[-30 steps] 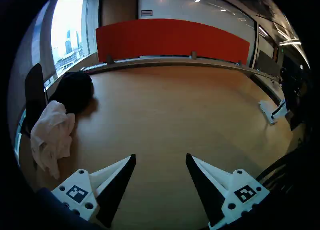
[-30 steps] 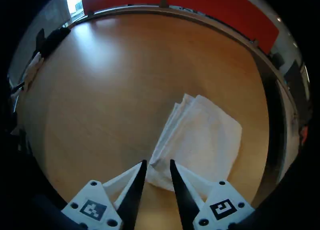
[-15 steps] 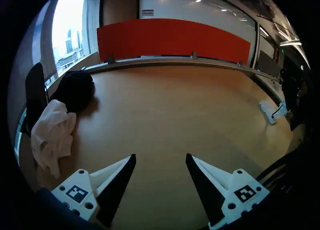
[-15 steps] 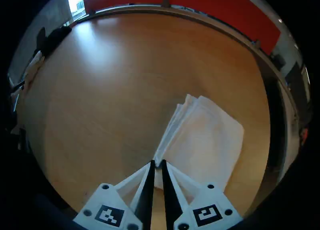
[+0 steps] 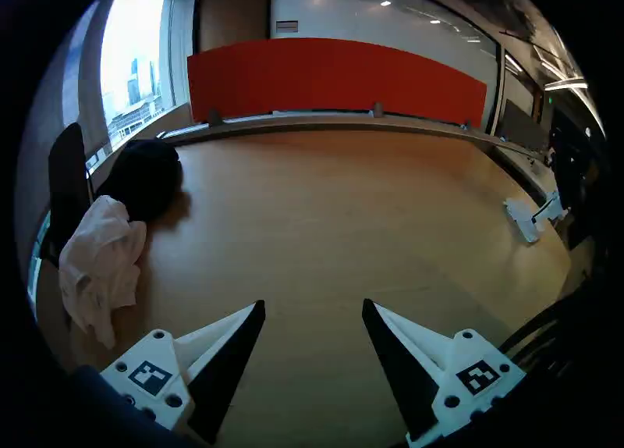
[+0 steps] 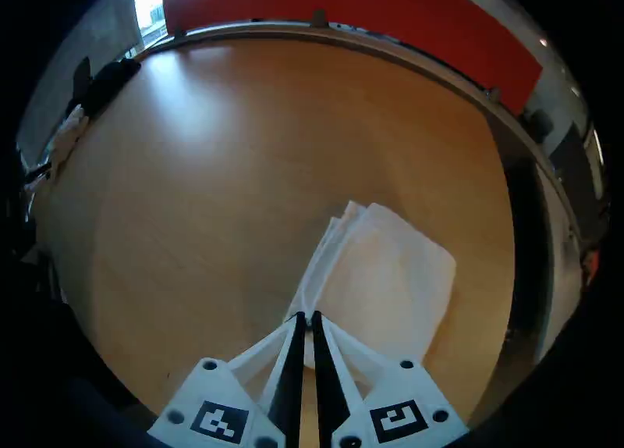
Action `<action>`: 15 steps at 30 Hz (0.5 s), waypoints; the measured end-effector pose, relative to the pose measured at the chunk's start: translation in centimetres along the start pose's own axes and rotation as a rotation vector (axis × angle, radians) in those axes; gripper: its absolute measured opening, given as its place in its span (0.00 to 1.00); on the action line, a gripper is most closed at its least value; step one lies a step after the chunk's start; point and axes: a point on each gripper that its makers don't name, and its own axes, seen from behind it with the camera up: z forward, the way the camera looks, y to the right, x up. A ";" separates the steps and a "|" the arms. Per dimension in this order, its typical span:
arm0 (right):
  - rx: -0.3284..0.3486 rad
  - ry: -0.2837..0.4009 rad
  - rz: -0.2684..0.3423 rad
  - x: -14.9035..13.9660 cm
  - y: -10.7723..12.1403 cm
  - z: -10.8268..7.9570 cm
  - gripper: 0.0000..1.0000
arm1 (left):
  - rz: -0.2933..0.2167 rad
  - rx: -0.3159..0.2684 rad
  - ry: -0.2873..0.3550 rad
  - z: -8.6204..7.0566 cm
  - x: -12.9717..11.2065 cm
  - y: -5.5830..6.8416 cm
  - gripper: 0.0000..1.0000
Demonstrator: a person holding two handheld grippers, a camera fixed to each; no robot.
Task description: Fold towel
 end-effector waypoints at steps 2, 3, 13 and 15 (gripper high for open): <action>-0.007 0.006 -0.004 0.2 0.3 -0.5 0.07 | 0.001 -0.002 0.003 0.0 0.1 0.1 0.92; -0.011 0.010 -0.007 0.4 0.5 -0.8 0.07 | 0.001 -0.003 0.004 0.0 0.1 0.1 0.92; -0.049 0.055 -0.030 2.2 2.2 -3.8 0.07 | 0.002 -0.011 0.012 0.3 0.5 0.3 0.92; -0.055 0.062 -0.035 2.4 2.5 -4.4 0.07 | 0.005 -0.012 0.014 0.3 0.6 0.4 0.92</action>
